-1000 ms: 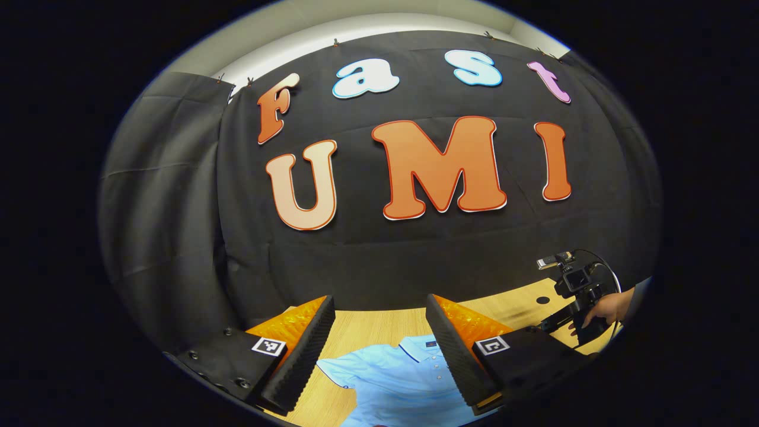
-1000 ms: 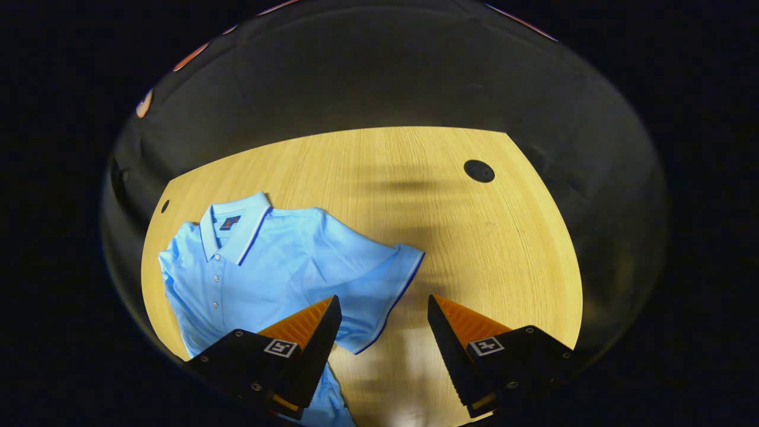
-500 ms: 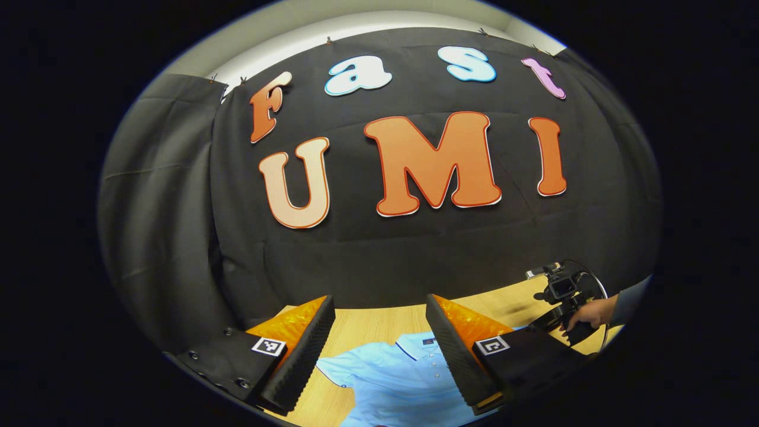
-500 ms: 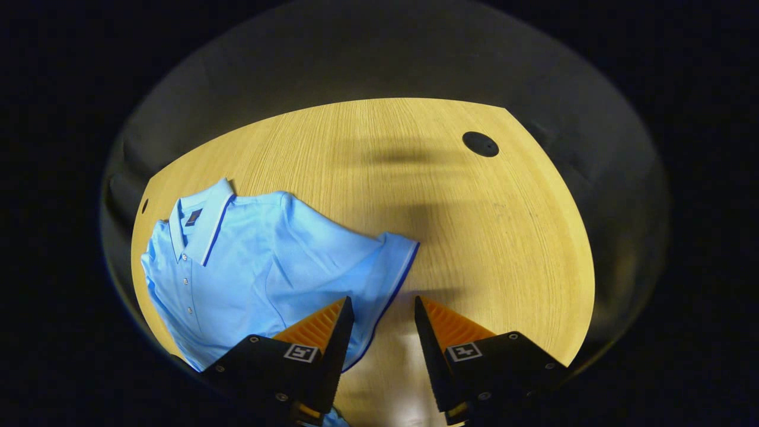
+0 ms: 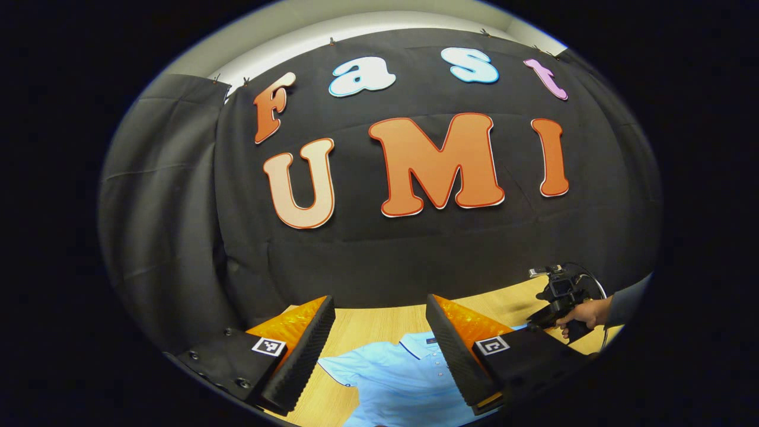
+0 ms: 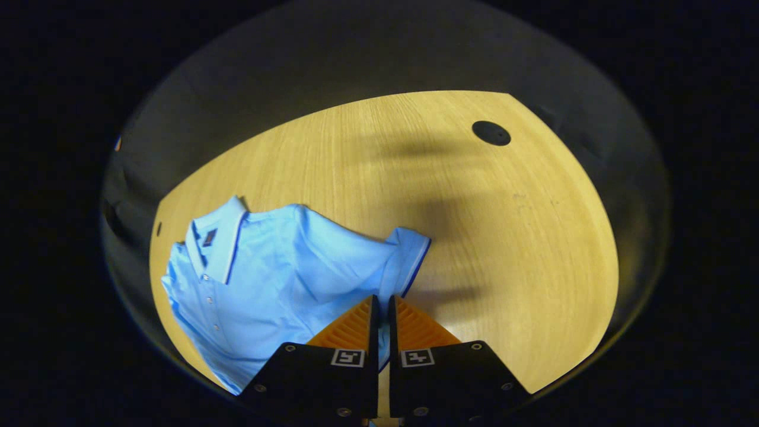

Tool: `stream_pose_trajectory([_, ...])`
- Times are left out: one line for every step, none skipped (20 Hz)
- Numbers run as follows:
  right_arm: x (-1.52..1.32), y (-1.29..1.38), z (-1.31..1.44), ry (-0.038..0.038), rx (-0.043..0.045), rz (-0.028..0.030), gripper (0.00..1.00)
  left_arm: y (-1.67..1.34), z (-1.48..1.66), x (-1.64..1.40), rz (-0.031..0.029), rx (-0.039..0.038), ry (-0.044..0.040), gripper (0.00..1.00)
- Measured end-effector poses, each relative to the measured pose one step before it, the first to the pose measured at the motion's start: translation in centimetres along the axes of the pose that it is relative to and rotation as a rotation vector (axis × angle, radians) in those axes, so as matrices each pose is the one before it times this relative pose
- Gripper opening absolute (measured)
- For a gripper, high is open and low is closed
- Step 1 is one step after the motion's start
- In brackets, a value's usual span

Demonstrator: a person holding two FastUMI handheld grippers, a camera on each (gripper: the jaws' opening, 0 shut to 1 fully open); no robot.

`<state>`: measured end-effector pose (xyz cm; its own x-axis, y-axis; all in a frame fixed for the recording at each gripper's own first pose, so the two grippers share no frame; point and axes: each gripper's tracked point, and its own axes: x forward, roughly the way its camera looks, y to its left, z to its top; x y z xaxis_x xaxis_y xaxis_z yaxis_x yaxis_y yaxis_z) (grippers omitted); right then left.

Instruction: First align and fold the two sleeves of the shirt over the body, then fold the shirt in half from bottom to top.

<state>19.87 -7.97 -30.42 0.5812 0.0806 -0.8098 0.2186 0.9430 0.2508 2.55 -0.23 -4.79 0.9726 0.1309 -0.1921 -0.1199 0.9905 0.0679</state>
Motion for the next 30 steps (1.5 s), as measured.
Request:
stream_pose_trajectory([-0.198, 0.063, 0.921, -0.03865, -0.01983, -0.00148, 0.08, 0.414, -0.025, -0.3, 0.00948, 0.00346, -0.00076, 1.0])
stream_pose_trajectory([-0.534, 0.481, 0.474, -0.01365, -0.01656, 0.00712, 0.08, 0.439, -0.329, -0.3, 0.01103, 0.0014, 0.00255, 1.0])
stream_pose_trajectory([-0.705, 0.716, 0.377, -0.00844, -0.00447, 0.01818, 0.08, 0.45, -0.201, -0.325, 0.01237, -0.00204, 0.00427, 1.0])
stream_pose_trajectory([-0.614, 0.853, 0.56, -0.00789, -0.00035, 0.02076, 0.08, 0.556, -0.206, -0.27, 0.01227, -0.004, 0.00401, 1.0])
stream_pose_trajectory([-0.378, 0.679, 0.396, -0.01101, -0.0053, 0.0157, 0.08, 0.469, -0.256, -0.31, 0.01318, -0.00338, 0.00353, 1.0])
stream_pose_trajectory([-0.413, 0.82, 0.367, -0.0094, -0.01173, 0.01496, 0.08, 0.609, -0.135, -0.139, 0.0141, -0.00476, 0.00361, 1.0])
stream_pose_trajectory([-0.277, 0.923, 0.057, -0.00504, -0.01806, 0.01179, 0.08, 0.646, -0.232, -0.29, 0.01346, -0.00557, 0.00284, 1.0])
stream_pose_trajectory([-0.315, 0.882, 0.085, -0.00188, -0.01932, 0.00868, 0.08, 0.582, -0.077, -0.181, 0.01372, -0.00342, 0.00315, 1.0])
stream_pose_trajectory([-0.12, 1.05, 0.066, -0.00263, -0.01834, 0.01463, 0.08, 0.76, -0.086, -0.184, 0.01613, -0.00218, 0.00074, 1.0])
stream_pose_trajectory([-0.082, 1.054, 0.106, 0.0008, -0.01654, 0.01074, 0.08, 0.839, -0.042, -0.076, 0.0185, -0.0031, -0.00083, 1.0])
stream_pose_trajectory([-0.119, 1.15, 0.007, 0.00009, -0.01701, 0.01521, 0.08, 0.799, -0.258, -0.013, 0.01758, -0.005, 0.00175, 1.0])
stream_pose_trajectory([-0.007, 1.238, 0.211, -0.00471, -0.01746, 0.01355, 0.08, 0.791, -0.11, -0.08, 0.01671, -0.00566, 0.00313, 1.0])
stream_pose_trajectory([0.048, 1.18, -0.047, 0.00103, -0.0194, 0.01021, 0.08, 0.748, -0.318, -0.041, 0.01462, -0.00686, 0.00507, 1.0])
stream_pose_trajectory([0.175, 1.095, 0.055, 0.00448, -0.01983, 0.00639, 0.08, 0.695, -0.28, -0.017, 0.0106, -0.0075, 0.00487, 1.0])
stream_pose_trajectory([0.196, 1.059, 0.024, -0.00029, -0.01643, 0.00364, 0.07, 0.6, -0.191, 0.085, 0.01037, -0.00431, 0.00307, 1.0])
stream_pose_trajectory([0.316, 1.067, 0.123, 0.00179, -0.01149, 0.0055, 0.08, 0.737, -0.127, 0.173, 0.01024, -0.00139, 0.00701, 1.0])
stream_pose_trajectory([0.296, 0.969, -0.03, 0.00327, -0.00859, 0.00289, 0.07, 0.754, -0.279, 0.043, 0.00866, -0.00376, 0.00673, 1.0])
stream_pose_trajectory([0.358, 0.822, 0.052, 0.00401, -0.00517, -0.00079, 0.08, 0.512, -0.377, 0.353, 0.0023, -0.00745, 0.0127, 1.0])
stream_pose_trajectory([0.317, 0.733, -0.064, 0.00347, -0.00397, 0.0002, 0.08, 0.56, -0.469, 0.211, 0.00242, -0.00942, 0.01136, 1.0])
stream_pose_trajectory([0.418, 0.531, 0.01, 0.00267, -0.00043, -0.00821, 0.08, 0.317, -0.525, 0.314, -0.0045, -0.00877, 0.01872, 1.0])
stream_pose_trajectory([0.457, 0.4, -0.194, 0.00404, 0.0051, -0.00701, 0.08, 0.148, -0.562, 0.442, -0.01296, -0.0116, 0.02191, 1.0])
stream_pose_trajectory([0.265, 0.624, -0.23, 0.0106, 0.01403, 0.00722, 0.08, 0.041, -0.732, 0.688, -0.01529, -0.01193, 0.03074, 1.0])
stream_pose_trajectory([0.088, 0.83, -0.265, 0.01115, 0.01142, 0.01237, 0.1, -0.002, -0.83, 0.521, -0.01433, -0.01438, 0.03105, 1.0])
stream_pose_trajectory([0.164, 0.591, -0.261, 0.00832, 0.00845, 0.01421, 0.16, -0.014, -0.711, 0.77, -0.0205, -0.01787, 0.03669, 1.0])
stream_pose_trajectory([-0.239, 0.517, -0.032, -0.004, 0.00005, 0.00662, 0.22, 0.056, -0.764, 0.94, -0.02519, -0.01999, 0.03445, 1.0])
stream_pose_trajectory([-0.351, 0.25, 0.164, -0.0102, -0.00987, -0.00249, 0.34, 0.043, -0.598, 0.921, -0.02274, -0.01558, 0.03732, 0.99])
stream_pose_trajectory([-0.277, 0.208, -0.087, -0.01377, -0.01243, -0.0026, 0.41, 0.058, -0.737, 1.203, -0.02031, -0.01004, 0.04002, 1.0])
stream_pose_trajectory([-0.485, 0.022, 0.0, -0.01294, -0.01098, -0.00594, 0.46, 0.126, -0.593, 1.053, -0.01749, -0.00454, 0.03671, 1.0])
stream_pose_trajectory([-0.585, 0.005, 0.027, -0.01215, -0.00477, -0.00494, 0.57, 0.198, -0.563, 0.94, -0.01623, -0.00257, 0.03768, 1.0])
stream_pose_trajectory([-0.544, -0.105, -0.041, -0.01048, -0.0001, -0.00329, 0.65, 0.047, -0.49, 1.021, -0.02135, -0.00177, 0.03804, 1.0])
